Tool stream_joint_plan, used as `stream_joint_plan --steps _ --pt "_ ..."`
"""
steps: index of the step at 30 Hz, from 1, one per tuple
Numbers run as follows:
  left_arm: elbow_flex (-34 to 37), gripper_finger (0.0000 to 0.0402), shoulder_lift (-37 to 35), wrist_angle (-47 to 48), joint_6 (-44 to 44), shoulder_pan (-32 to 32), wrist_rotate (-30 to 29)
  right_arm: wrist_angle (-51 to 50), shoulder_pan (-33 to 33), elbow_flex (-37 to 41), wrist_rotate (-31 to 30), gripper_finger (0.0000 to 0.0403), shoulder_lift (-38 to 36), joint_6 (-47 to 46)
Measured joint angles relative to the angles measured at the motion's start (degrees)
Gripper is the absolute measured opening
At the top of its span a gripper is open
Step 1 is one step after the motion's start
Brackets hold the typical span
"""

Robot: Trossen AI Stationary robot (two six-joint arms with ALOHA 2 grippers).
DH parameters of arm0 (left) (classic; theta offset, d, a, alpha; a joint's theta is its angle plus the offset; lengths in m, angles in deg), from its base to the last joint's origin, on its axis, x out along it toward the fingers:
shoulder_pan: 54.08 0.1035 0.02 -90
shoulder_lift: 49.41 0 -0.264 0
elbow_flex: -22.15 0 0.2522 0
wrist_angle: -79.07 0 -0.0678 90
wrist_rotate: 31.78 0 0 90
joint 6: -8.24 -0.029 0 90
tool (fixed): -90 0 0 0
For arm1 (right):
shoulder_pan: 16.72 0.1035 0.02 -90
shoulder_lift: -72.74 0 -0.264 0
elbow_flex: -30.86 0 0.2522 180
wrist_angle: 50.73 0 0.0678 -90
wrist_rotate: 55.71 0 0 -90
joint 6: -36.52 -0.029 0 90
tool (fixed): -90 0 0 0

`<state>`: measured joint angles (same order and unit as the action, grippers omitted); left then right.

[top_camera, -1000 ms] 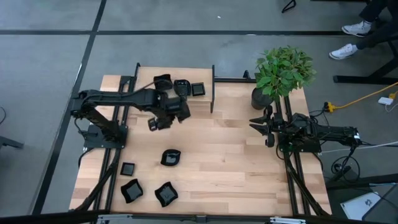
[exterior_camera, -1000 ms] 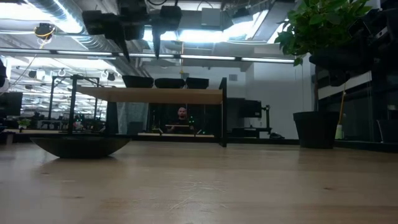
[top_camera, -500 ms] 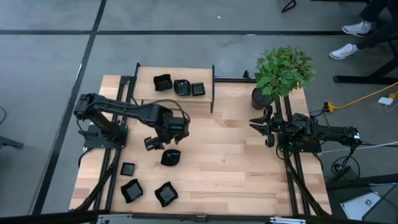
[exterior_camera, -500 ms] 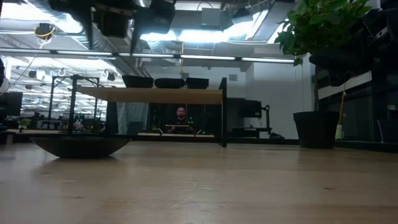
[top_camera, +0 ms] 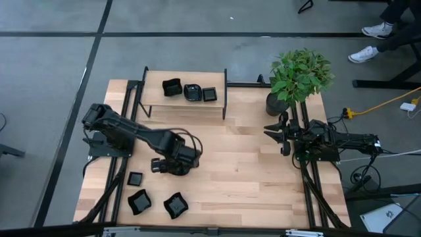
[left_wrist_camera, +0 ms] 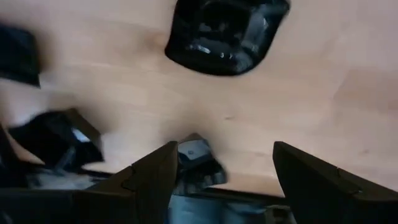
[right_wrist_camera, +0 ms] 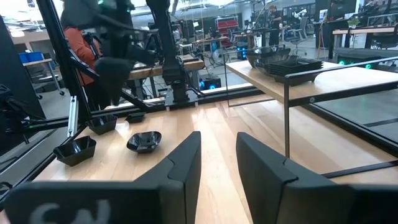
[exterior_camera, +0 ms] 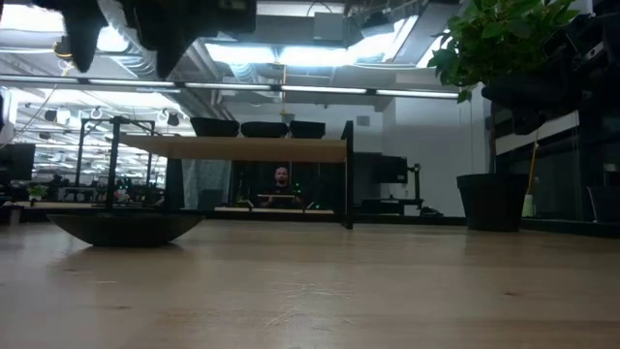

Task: Pick & Place Mini shaped plates
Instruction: Stack the leaf shaped plate on top of the leaf shaped plates on the shelf

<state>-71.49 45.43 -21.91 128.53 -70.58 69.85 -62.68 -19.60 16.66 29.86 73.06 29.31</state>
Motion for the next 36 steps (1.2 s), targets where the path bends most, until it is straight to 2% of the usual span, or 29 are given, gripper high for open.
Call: stream_joint_plan --steps 7,14,23,36 --pt "0.0 0.0255 4.7 -3.5 -14.6 -2.4 -1.1 0.0 0.0 0.0 0.0 0.0103 0.1 0.0" --pt "0.0 0.0255 8.9 -8.4 -35.1 -1.8 -7.9 0.0 0.0 0.0 0.0 0.0103 0.1 0.0" --pt "0.0 0.0255 14.4 -8.4 -41.9 -0.1 -10.0 0.0 0.0 0.0 0.0 0.0103 0.1 0.0" --pt "0.0 0.0254 17.8 -9.2 -48.0 -0.1 -10.2 0.0 0.0 0.0 0.0 0.0103 0.1 0.0"
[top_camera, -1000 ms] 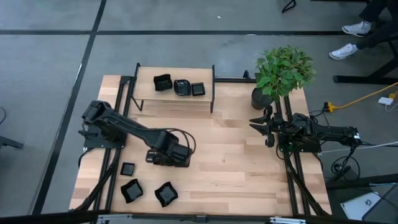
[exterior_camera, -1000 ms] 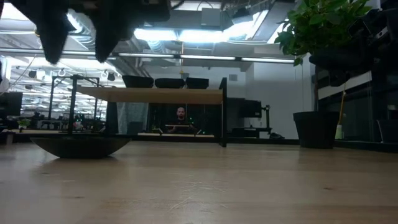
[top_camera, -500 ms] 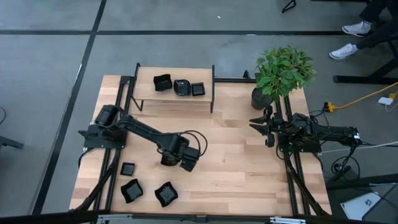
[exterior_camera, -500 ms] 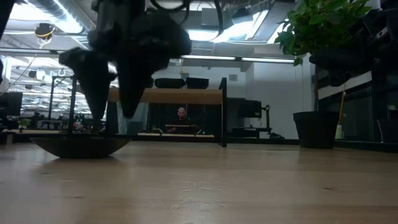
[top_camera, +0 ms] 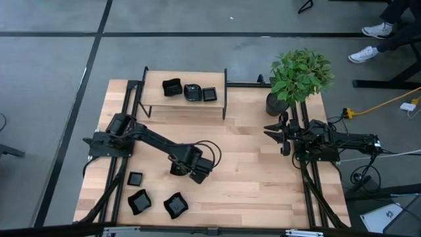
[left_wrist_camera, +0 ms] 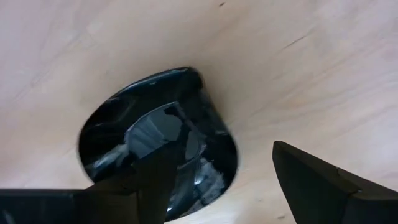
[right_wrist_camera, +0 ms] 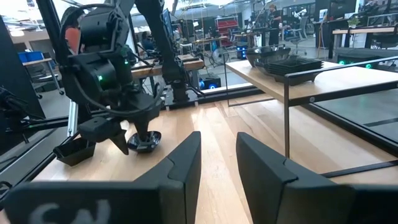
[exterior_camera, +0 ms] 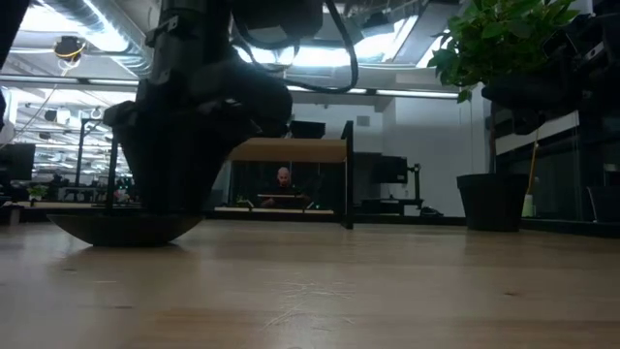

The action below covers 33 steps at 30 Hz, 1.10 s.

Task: Pick & Place Mini shaped plates
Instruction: Stack the leaf shaped plate on top of the leaf shaped plates on the shelf

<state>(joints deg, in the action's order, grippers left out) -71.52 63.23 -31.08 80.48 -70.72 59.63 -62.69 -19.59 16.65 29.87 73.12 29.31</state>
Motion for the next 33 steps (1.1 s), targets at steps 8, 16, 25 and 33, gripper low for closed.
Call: stream_joint_plan --steps 8,16,25,33 --pt "0.0 0.0199 1.6 0.7 1.9 -0.2 -0.6 0.0 0.0 0.0 0.0 0.0103 0.0 0.0" --pt "0.0 0.0123 2.7 0.7 4.1 -0.1 -0.7 0.0 0.0 0.0 0.0 0.0103 0.0 0.0" --pt "0.0 0.0049 2.7 0.5 12.7 0.0 -3.2 0.0 0.0 0.0 0.0 0.0103 0.0 0.0" --pt "0.0 0.0005 2.4 0.4 19.2 0.7 -3.5 0.0 0.0 0.0 0.0 0.0103 0.0 0.0"
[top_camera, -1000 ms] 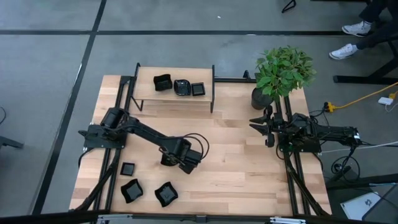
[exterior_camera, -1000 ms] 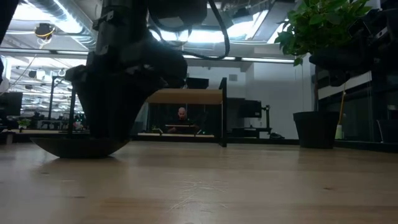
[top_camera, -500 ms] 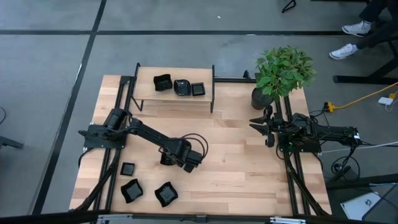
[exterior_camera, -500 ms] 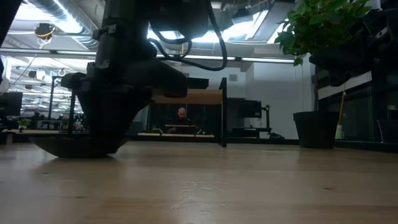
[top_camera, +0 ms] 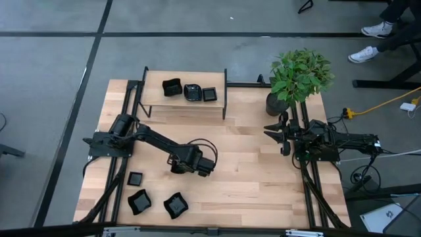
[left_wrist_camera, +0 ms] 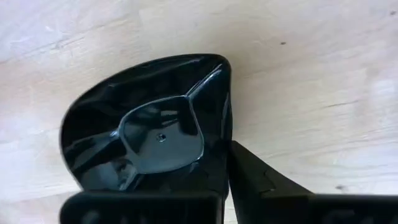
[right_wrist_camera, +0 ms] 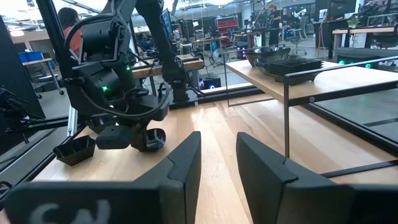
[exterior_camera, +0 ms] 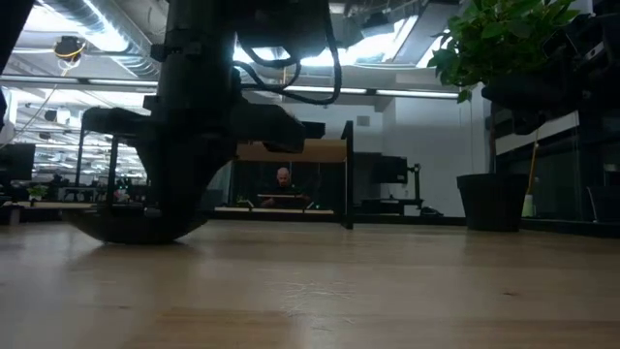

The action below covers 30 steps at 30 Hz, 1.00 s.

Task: Pick & Place Mini shaped plates
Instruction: Stack the leaf shaped plate on top of the leaf shaped plates on the shelf

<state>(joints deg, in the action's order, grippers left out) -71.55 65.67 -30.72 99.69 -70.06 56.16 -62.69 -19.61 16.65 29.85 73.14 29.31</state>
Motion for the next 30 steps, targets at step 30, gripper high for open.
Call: stream_joint_plan --steps 30 --pt "0.1 0.0002 -18.8 -9.2 -1.2 2.4 -16.0 0.0 0.0 0.0 0.0 0.0103 0.0 0.0"
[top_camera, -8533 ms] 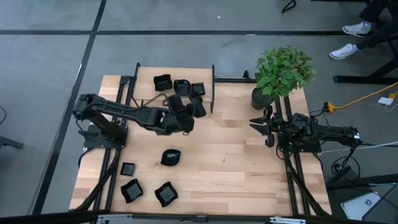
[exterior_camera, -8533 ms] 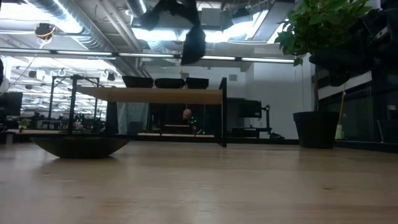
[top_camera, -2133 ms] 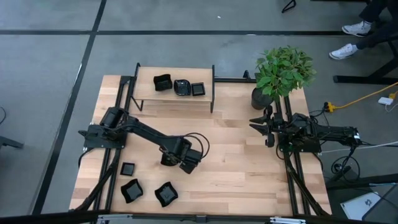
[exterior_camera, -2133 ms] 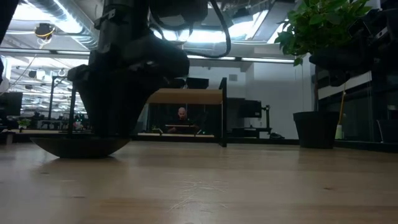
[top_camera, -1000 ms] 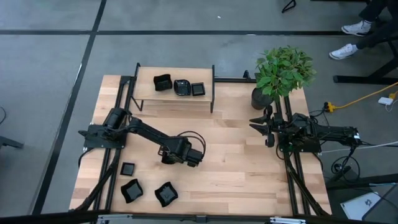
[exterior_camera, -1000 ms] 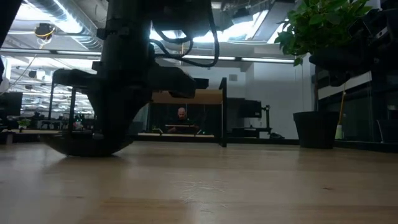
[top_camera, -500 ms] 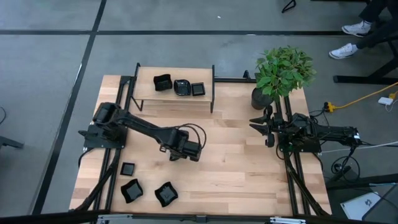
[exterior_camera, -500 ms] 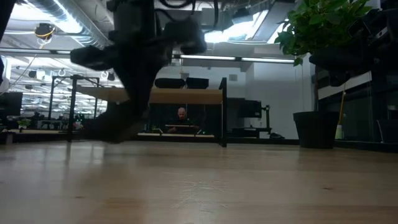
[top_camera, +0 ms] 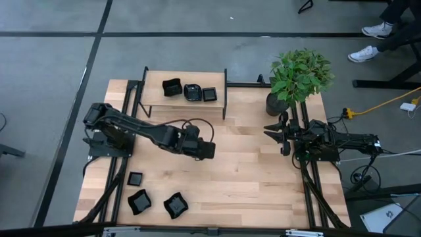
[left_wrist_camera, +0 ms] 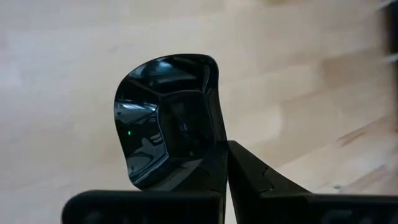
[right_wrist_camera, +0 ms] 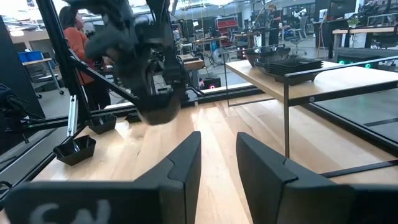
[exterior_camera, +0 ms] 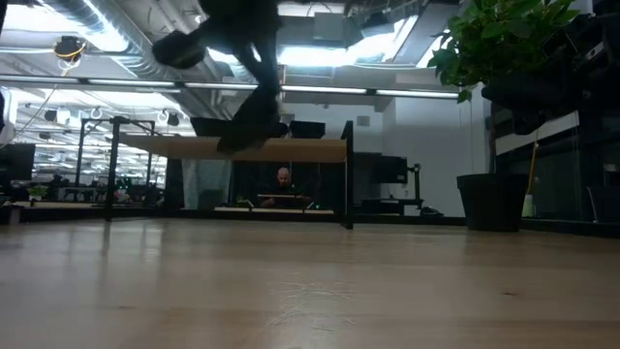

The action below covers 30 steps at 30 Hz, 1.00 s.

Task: Pick & Place Mini shaped plates
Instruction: Stack the leaf shaped plate on top of the leaf shaped plates on the shelf

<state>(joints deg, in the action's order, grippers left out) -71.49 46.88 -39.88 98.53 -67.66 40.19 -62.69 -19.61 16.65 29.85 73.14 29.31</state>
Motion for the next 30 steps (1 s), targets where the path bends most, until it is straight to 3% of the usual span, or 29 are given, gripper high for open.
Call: stream_joint_plan --steps 12,24,30 --pt "0.0 0.0002 -6.4 -3.7 0.0 1.3 -10.4 0.0 0.0 0.0 0.0 0.0103 0.0 0.0" --pt "0.0 0.0002 -10.5 -3.9 -7.6 6.9 -10.8 0.0 0.0 0.0 0.0 0.0103 0.0 0.0" --pt "0.0 0.0002 -11.7 -5.2 -9.5 11.1 -7.7 0.0 0.0 0.0 0.0 0.0103 0.0 0.0"
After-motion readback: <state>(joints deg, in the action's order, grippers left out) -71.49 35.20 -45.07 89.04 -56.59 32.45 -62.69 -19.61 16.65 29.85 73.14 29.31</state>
